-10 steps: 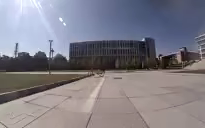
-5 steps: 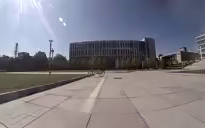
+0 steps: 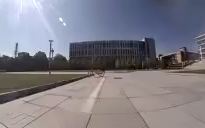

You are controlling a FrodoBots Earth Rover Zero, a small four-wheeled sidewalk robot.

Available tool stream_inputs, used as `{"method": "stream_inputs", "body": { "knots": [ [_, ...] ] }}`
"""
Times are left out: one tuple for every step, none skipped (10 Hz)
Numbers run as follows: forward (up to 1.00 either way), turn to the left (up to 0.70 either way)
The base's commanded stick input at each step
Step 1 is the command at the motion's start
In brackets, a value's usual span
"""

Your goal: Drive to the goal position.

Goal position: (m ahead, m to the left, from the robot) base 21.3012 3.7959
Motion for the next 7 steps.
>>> {"method": "stream_inputs", "body": {
  "knots": [
    [0.06,0.00],
    [0.06,0.00],
    [0.06,0.00],
    [0.06,0.00],
    [0.06,0.00],
    [0.06,0.00],
    [0.06,0.00]
  ]
}}
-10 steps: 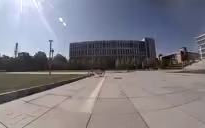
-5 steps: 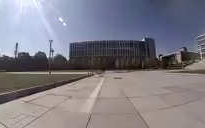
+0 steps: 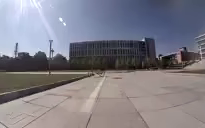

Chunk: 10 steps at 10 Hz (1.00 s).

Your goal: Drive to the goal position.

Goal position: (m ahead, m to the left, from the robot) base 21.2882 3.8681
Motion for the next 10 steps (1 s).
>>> {"method": "stream_inputs", "body": {
  "knots": [
    [0.06,0.00],
    [0.06,0.00],
    [0.06,0.00],
    [0.06,0.00],
    [0.06,0.00],
    [0.06,0.00],
    [0.06,0.00],
    [0.06,0.00],
    [0.06,0.00],
    [0.06,0.00]
  ]
}}
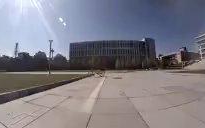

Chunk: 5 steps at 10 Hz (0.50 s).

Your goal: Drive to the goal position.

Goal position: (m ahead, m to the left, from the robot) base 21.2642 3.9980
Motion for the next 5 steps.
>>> {"method": "stream_inputs", "body": {
  "knots": [
    [0.06,0.00],
    [0.06,0.00],
    [0.06,0.00],
    [0.06,0.00],
    [0.06,0.00]
  ]
}}
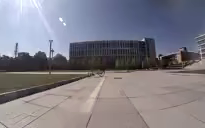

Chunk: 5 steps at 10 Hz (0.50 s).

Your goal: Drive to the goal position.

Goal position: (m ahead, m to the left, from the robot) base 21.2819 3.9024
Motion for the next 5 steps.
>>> {"method": "stream_inputs", "body": {
  "knots": [
    [0.06,0.00],
    [0.06,0.00],
    [0.06,0.00],
    [0.06,0.00],
    [0.06,0.00]
  ]
}}
